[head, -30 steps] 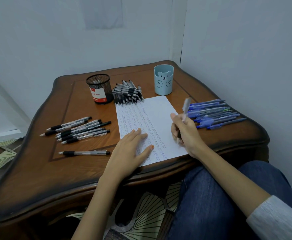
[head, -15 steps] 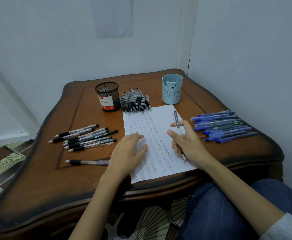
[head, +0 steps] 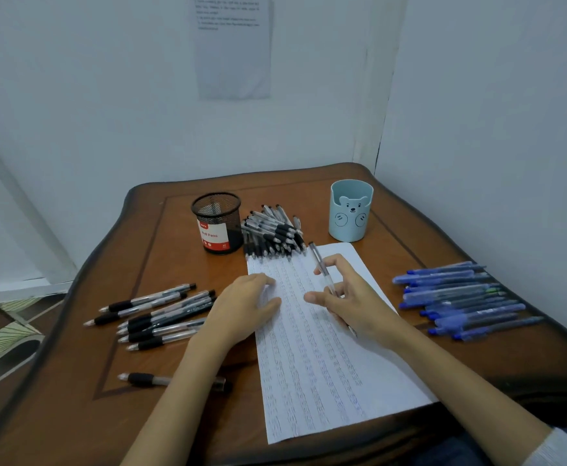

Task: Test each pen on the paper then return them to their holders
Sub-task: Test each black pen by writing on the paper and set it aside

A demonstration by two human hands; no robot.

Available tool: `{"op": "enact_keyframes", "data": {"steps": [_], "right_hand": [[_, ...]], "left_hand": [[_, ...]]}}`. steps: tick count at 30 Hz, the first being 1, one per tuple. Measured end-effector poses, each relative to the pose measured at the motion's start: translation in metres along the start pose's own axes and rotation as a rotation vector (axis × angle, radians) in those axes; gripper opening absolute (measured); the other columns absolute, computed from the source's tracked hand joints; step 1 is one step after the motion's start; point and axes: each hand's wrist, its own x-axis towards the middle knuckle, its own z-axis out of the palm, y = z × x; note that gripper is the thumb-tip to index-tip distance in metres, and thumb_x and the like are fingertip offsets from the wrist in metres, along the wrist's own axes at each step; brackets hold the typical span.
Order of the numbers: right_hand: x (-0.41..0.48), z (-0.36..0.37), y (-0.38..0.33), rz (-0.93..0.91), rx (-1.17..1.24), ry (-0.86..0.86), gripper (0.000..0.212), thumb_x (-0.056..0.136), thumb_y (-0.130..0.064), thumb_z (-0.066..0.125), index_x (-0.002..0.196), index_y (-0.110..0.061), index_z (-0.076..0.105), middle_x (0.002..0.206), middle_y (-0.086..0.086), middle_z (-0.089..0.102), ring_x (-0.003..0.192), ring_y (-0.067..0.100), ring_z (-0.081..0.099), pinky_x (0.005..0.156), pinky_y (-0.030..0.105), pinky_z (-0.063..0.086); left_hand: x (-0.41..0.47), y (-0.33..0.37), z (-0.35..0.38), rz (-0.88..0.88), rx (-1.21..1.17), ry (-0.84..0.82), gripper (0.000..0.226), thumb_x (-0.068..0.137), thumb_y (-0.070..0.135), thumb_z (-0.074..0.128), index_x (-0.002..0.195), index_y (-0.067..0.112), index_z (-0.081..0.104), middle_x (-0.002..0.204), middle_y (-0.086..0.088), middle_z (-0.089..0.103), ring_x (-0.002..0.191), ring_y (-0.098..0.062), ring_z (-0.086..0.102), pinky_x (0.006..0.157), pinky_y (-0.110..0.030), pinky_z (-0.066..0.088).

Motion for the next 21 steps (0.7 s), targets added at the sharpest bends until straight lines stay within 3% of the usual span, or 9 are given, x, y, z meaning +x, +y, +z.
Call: {"op": "enact_keyframes", "data": {"steps": [3,7,15,19,21], "right_hand": [[0.015,0.002,-0.001,0.048,-0.026,0.028,0.031,0.088,-0.033,0.065,0.107,-0.023,0.042,0.045,-0.007,0.035,0.037,0.009,0.026,0.036,0.022,0.022],[0.035,0.001,-0.004,-0.003,-0.122,0.13,0.027,0.101,-0.042,0.037,0.11,-0.017,0.039,0.045,-0.002,0.032,0.037,0.008,0.024,0.037,0.02,0.024],[0.075,-0.008,-0.01,-0.103,-0.247,0.172,0.017,0.1,-0.032,0.049,0.106,-0.016,0.048,0.052,0.0,0.046,0.038,0.003,0.035,0.039,0.015,0.029],[0.109,-0.016,-0.017,-0.067,-0.286,0.164,0.016,0.1,-0.021,0.045,0.116,-0.018,0.049,0.067,0.002,0.054,0.05,0.005,0.043,0.044,0.018,0.035],[0.127,-0.019,-0.02,-0.102,-0.372,0.153,0.016,0.097,-0.02,0.052,0.112,-0.022,0.058,0.076,0.004,0.061,0.061,0.012,0.051,0.053,0.025,0.041]], "left_hand": [[0.004,-0.005,0.004,-0.002,-0.053,0.069,0.038,0.095,0.034,0.053,0.13,0.018,0.052,0.128,0.006,0.056,0.119,-0.011,0.045,0.097,-0.025,0.039],[0.005,-0.013,0.007,0.007,-0.113,0.108,0.035,0.095,0.031,0.054,0.129,0.021,0.054,0.124,0.01,0.058,0.116,-0.008,0.047,0.096,-0.022,0.039],[0.009,-0.017,0.006,0.063,-0.097,0.108,0.038,0.096,0.036,0.05,0.133,0.024,0.05,0.131,0.013,0.052,0.122,-0.004,0.039,0.095,-0.018,0.035],[0.009,-0.017,0.003,0.088,-0.072,0.101,0.04,0.096,0.038,0.05,0.132,0.022,0.051,0.133,0.011,0.051,0.125,-0.006,0.039,0.094,-0.016,0.03],[0.01,-0.018,0.002,0.092,-0.063,0.107,0.042,0.096,0.04,0.05,0.133,0.021,0.051,0.136,0.01,0.049,0.127,-0.006,0.037,0.095,-0.014,0.028]]}}
